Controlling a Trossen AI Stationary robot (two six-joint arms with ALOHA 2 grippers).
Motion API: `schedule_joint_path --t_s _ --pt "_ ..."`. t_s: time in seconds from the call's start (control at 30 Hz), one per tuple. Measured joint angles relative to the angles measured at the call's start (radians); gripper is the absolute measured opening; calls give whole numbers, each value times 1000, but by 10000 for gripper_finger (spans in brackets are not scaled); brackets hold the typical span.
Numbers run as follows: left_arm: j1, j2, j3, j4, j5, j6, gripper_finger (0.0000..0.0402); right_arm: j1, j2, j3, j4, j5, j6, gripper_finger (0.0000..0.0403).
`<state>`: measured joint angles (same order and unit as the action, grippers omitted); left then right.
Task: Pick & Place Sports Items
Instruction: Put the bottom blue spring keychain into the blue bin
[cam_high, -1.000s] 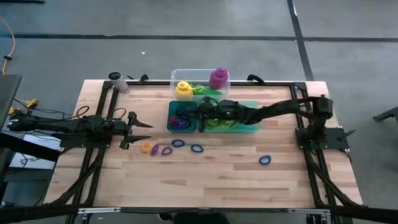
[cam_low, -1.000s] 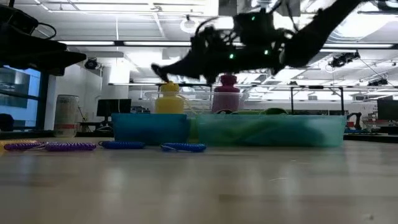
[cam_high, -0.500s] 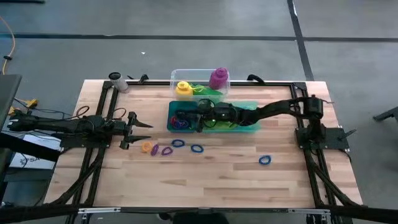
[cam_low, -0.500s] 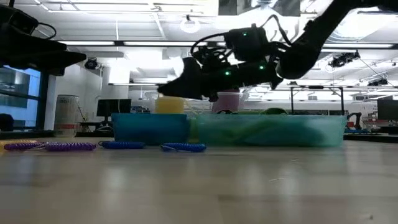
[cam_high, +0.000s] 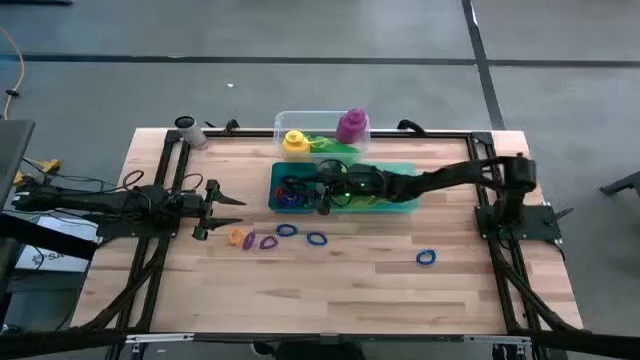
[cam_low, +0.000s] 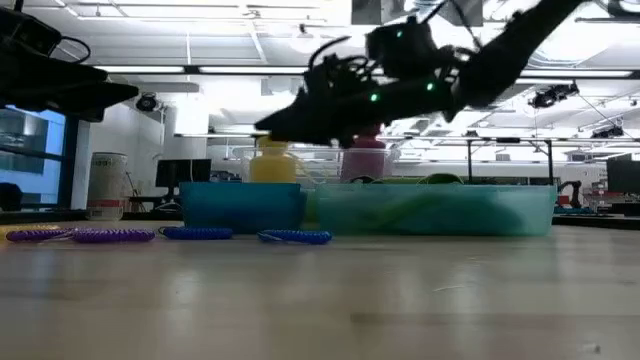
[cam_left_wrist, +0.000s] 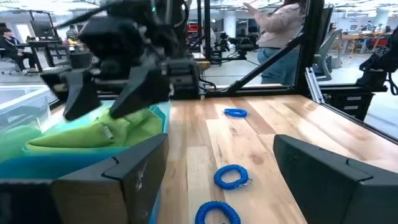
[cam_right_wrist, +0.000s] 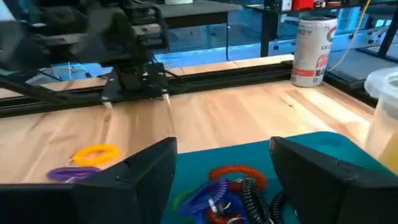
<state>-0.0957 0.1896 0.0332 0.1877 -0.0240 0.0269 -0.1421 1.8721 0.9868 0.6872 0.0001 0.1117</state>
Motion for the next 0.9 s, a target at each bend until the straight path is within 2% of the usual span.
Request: schedule_joint_path --t_s 0.37,0.7,0.9 --pt "0 0 0 0 0 0 236 75 -296 0 -414 1 26 207" --pt "0 0 0 0 0 0 236 184 -552 0 -846 -3 238 207" --pt "0 0 0 0 0 0 236 309 -627 0 -1075 15 362 207"
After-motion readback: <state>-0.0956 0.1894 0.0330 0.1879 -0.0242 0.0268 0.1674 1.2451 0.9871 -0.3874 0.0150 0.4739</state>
